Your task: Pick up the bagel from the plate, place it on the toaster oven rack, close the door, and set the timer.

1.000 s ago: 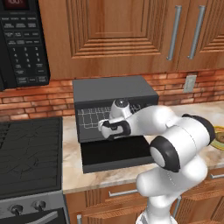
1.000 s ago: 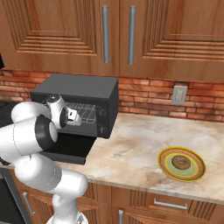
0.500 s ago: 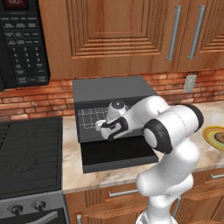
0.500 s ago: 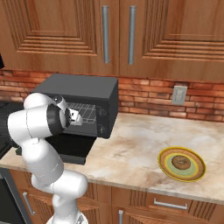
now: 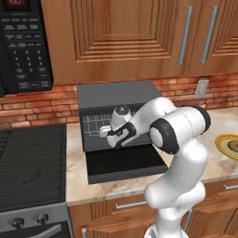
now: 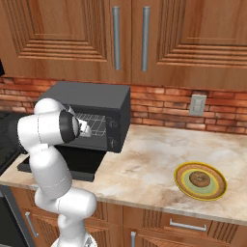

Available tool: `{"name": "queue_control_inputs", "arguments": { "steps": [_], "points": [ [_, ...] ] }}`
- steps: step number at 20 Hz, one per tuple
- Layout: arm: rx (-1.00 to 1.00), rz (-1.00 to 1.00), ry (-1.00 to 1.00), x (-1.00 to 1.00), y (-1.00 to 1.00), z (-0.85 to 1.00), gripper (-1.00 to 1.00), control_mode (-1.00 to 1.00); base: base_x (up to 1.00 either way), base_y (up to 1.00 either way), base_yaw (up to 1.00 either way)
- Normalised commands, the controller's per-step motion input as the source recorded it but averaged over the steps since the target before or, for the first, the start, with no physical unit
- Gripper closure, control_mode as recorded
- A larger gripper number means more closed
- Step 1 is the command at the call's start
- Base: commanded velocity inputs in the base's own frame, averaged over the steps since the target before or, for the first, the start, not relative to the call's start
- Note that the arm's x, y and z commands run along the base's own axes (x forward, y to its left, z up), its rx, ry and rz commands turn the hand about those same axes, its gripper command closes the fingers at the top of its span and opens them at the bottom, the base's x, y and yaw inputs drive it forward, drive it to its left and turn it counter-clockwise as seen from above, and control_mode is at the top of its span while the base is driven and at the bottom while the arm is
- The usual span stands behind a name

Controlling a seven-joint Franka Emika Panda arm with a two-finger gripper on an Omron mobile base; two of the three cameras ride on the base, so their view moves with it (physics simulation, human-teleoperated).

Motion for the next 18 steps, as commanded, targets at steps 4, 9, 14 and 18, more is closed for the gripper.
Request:
{"name": "queue_control_inputs", "arguments": {
  "steps": [4, 9, 14, 18],
  "points": [
    [0.0, 0.0, 0.0, 0.04, 0.11, -0.1, 1.0, -1.0, 0.0, 0.0, 0.0],
    [0.0, 0.0, 0.0, -0.03, 0.02, -0.01, 1.0, -1.0, 0.0, 0.0, 0.0],
    [0.0, 0.0, 0.0, -0.08, 0.1, 0.0, 1.0, -1.0, 0.0, 0.0, 0.0],
    [0.0, 0.0, 0.01, -0.34, 0.1, 0.0, 1.0, -1.0, 0.0, 0.0, 0.0]
  ]
}}
